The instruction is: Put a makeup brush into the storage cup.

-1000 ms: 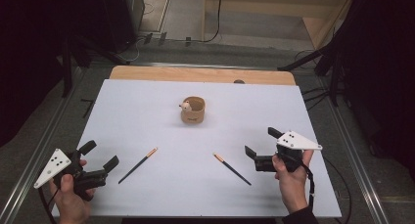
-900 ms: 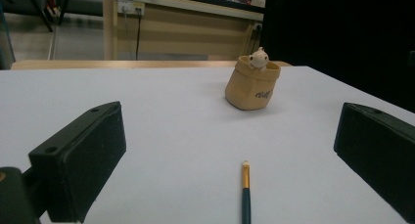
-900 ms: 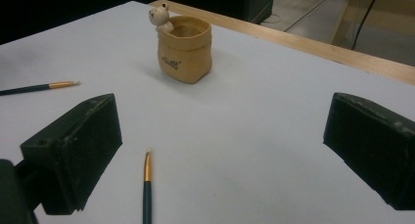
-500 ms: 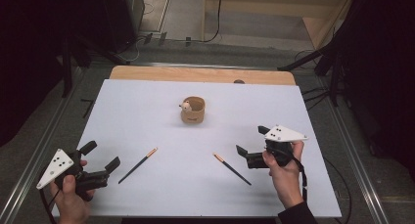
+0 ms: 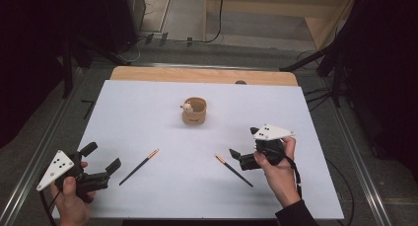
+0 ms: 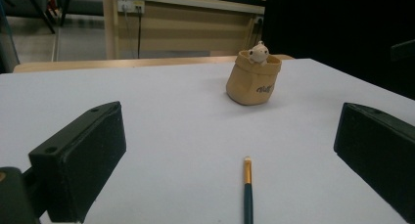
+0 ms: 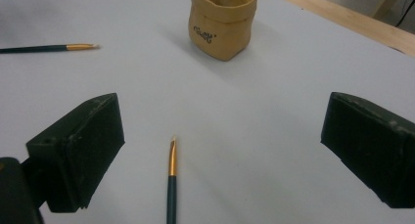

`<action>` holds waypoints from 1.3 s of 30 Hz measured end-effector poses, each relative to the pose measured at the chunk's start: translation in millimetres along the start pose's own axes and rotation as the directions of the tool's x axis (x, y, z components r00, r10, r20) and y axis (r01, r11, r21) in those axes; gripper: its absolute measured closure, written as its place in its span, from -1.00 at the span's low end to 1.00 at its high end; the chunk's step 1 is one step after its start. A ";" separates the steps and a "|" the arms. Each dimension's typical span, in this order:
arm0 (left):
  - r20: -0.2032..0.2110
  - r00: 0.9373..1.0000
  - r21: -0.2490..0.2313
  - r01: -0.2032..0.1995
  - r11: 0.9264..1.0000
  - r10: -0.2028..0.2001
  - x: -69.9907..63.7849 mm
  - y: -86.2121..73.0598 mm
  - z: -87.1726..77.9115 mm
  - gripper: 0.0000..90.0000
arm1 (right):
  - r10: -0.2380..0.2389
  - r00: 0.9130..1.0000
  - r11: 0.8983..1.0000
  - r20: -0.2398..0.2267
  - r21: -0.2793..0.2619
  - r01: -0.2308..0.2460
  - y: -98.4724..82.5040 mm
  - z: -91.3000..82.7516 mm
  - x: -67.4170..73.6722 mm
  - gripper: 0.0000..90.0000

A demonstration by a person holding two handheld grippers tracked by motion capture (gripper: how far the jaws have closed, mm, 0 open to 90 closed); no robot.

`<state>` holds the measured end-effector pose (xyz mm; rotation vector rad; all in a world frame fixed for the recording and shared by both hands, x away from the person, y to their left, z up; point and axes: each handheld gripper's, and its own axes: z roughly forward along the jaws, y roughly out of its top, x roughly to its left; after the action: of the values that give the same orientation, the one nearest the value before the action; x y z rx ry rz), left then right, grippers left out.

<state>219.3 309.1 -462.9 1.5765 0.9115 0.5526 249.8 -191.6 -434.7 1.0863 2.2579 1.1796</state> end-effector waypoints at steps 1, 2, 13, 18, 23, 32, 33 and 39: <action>0.000 1.000 -0.001 0.000 1.000 0.000 0.0 0.0 0.1 -1.00 | -0.002 1.000 1.000 -0.005 0.006 0.002 0.7 1.0 0.0 -0.92; 0.001 1.000 0.001 -0.001 1.000 0.001 0.1 0.0 0.2 -1.00 | -0.003 1.000 1.000 -0.008 0.015 0.003 1.5 2.3 0.3 -0.92; 0.001 1.000 -0.005 0.007 1.000 -0.007 0.8 0.3 -1.5 -1.00 | -0.023 0.999 0.992 -0.047 0.121 0.029 10.6 14.8 5.4 -0.85; 0.002 1.000 -0.004 0.007 1.000 -0.007 0.8 0.4 -1.6 -1.00 | -0.011 0.998 0.985 -0.056 0.171 0.021 13.7 20.4 6.8 -0.83; 0.004 1.000 -0.004 0.008 1.000 -0.008 0.7 0.2 -0.9 -1.00 | -0.018 0.999 0.978 -0.052 0.208 0.028 13.8 23.9 6.4 -0.77; 0.005 1.000 -0.001 0.009 1.000 -0.009 0.4 0.2 -0.7 -1.00 | -0.002 0.997 0.957 -0.077 0.290 0.024 13.0 32.4 8.5 -0.66; 0.005 1.000 -0.002 0.009 1.000 -0.009 0.4 0.2 -0.7 -1.00 | -0.004 0.997 0.955 -0.073 0.295 0.026 12.9 33.3 8.5 -0.65; 0.005 1.000 0.000 0.009 1.000 -0.009 0.6 0.2 -0.7 -1.00 | 0.005 0.998 0.944 -0.066 0.330 0.017 10.3 39.1 10.9 -0.47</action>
<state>219.2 310.0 -462.7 1.5726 0.9153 0.5419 271.9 -159.0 -448.7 1.1719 2.5736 0.8614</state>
